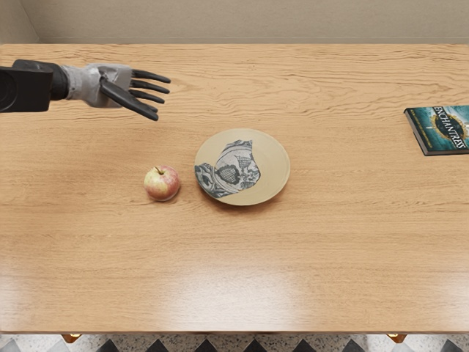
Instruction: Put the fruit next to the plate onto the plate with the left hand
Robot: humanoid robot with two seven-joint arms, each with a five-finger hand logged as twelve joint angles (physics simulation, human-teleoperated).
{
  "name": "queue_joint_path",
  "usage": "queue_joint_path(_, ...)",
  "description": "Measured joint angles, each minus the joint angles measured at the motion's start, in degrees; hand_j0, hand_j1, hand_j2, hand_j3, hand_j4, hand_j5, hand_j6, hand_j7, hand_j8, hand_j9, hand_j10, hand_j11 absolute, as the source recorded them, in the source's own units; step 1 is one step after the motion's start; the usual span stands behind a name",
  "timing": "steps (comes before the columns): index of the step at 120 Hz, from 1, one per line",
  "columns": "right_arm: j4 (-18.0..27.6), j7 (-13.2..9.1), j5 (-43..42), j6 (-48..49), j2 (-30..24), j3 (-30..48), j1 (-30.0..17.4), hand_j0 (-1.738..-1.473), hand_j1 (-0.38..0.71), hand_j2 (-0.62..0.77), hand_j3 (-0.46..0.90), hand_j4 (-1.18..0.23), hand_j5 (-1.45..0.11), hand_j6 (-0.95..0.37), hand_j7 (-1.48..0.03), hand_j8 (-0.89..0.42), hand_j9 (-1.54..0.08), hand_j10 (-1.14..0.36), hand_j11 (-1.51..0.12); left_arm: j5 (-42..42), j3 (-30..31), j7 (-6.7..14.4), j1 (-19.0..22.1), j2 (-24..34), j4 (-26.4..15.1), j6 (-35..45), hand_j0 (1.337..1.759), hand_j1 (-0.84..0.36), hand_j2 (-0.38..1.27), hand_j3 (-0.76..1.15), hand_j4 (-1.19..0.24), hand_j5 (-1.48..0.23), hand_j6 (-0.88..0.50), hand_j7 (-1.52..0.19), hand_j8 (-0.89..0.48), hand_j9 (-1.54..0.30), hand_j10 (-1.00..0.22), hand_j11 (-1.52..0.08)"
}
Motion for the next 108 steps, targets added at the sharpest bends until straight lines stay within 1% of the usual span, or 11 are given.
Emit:
queue_joint_path(30, 0.1, -0.2, 0.0, 0.0, 0.0, -0.3, -0.6, -1.658, -0.32, -0.01, 0.0, -0.03, -0.03, -0.03, -0.03, -0.03, -0.03, -0.03, -0.03, 0.9, 0.3, 0.0, -0.5, 0.7, -0.2, -0.1, 1.658, 0.05, 0.05, 0.0, -0.25, -0.32, -0.25, -0.32, -0.25, -0.32, -0.25, -0.32)
queue_joint_path(44, 0.1, -0.2, 0.0, 0.0, 0.0, -0.4, -0.8, -1.658, -0.32, -0.01, 0.0, -0.03, -0.03, -0.03, -0.03, -0.03, -0.03, -0.03, -0.03, 7.9, 0.3, 0.1, -3.0, 1.0, -0.2, -0.1, 1.658, 0.05, 0.05, 0.0, -0.25, -0.32, -0.25, -0.32, -0.25, -0.32, -0.25, -0.32)
queue_joint_path(51, 0.1, -0.2, 0.0, 0.0, 0.0, -0.4, -0.9, -1.658, -0.32, -0.01, 0.0, -0.03, -0.03, -0.03, -0.03, -0.03, -0.03, -0.03, -0.03, 11.8, 0.4, 0.1, -4.7, 2.6, -0.3, -0.1, 1.658, 0.05, 0.05, 0.0, -0.25, -0.32, -0.25, -0.32, -0.25, -0.32, -0.25, -0.32)
queue_joint_path(60, 0.1, -0.2, 0.0, 0.0, 0.0, -0.4, -0.9, -1.658, -0.32, -0.01, 0.0, -0.03, -0.03, -0.03, -0.03, -0.03, -0.03, -0.03, -0.03, 15.9, 0.4, 0.2, -6.5, 2.8, -0.6, -0.1, 1.658, 0.05, 0.05, 0.0, -0.25, -0.32, -0.25, -0.32, -0.25, -0.32, -0.25, -0.32)
queue_joint_path(72, 0.1, -0.2, 0.0, 0.0, 0.0, -0.4, -0.9, -1.658, -0.32, -0.01, 0.0, -0.03, -0.03, -0.03, -0.03, -0.03, -0.03, -0.03, -0.03, 20.1, 0.5, 1.8, -7.3, 2.9, -2.2, -0.1, 1.658, 0.05, 0.05, 0.0, -0.25, -0.32, -0.25, -0.32, -0.25, -0.32, -0.25, -0.32)
queue_joint_path(78, 0.1, -0.2, 0.0, 0.0, 0.0, -0.4, -0.9, -1.658, -0.32, -0.01, 0.0, -0.03, -0.03, -0.03, -0.03, -0.03, -0.03, -0.03, -0.03, 22.6, 0.5, 3.0, -7.2, 4.7, -5.5, -0.1, 1.658, 0.05, 0.05, 0.0, -0.25, -0.32, -0.25, -0.32, -0.25, -0.32, -0.25, -0.32)
queue_joint_path(87, 0.1, -0.2, 0.0, 0.0, 0.0, -0.4, -0.9, -1.658, -0.32, -0.01, 0.0, -0.03, -0.03, -0.03, -0.03, -0.03, -0.03, -0.03, -0.03, 26.0, 0.7, 4.4, -8.0, 7.2, -13.7, -0.1, 1.658, 0.05, 0.05, 0.0, -0.25, -0.32, -0.25, -0.32, -0.25, -0.32, -0.25, -0.32)
queue_joint_path(89, 0.1, -0.2, 0.0, 0.0, 0.0, -0.4, -0.9, -1.658, -0.32, -0.01, 0.0, -0.03, -0.03, -0.03, -0.03, -0.03, -0.03, -0.03, -0.03, 26.5, 1.0, 4.7, -8.7, 7.8, -15.5, -0.1, 1.658, 0.05, 0.05, 0.0, -0.25, -0.32, -0.25, -0.32, -0.25, -0.32, -0.25, -0.32)
queue_joint_path(96, 0.1, -0.2, 0.0, 0.0, 0.0, -0.4, -0.9, -1.658, -0.32, -0.01, 0.0, -0.03, -0.03, -0.03, -0.03, -0.03, -0.03, -0.03, -0.03, 27.5, 4.4, 5.5, -13.6, 8.9, -21.6, 1.9, 1.658, 0.05, 0.05, 0.0, -0.25, -0.32, -0.25, -0.32, -0.25, -0.32, -0.25, -0.32)
queue_joint_path(102, 0.1, -0.2, 0.0, 0.0, 0.0, -0.4, -0.9, -1.658, -0.32, -0.01, 0.0, -0.03, -0.03, -0.03, -0.03, -0.03, -0.03, -0.03, -0.03, 27.9, 8.1, 5.9, -15.7, 9.7, -26.6, 5.6, 1.658, 0.05, 0.05, 0.0, -0.25, -0.32, -0.25, -0.32, -0.25, -0.32, -0.25, -0.32)
queue_joint_path(108, 0.1, -0.2, 0.0, 0.0, 0.0, -0.4, -0.9, -1.658, -0.32, -0.01, 0.0, -0.03, -0.03, -0.03, -0.03, -0.03, -0.03, -0.03, -0.03, 28.2, 12.6, 6.2, -19.1, 9.9, -30.9, 10.5, 1.658, 0.05, 0.05, 0.0, -0.25, -0.32, -0.25, -0.32, -0.25, -0.32, -0.25, -0.32)
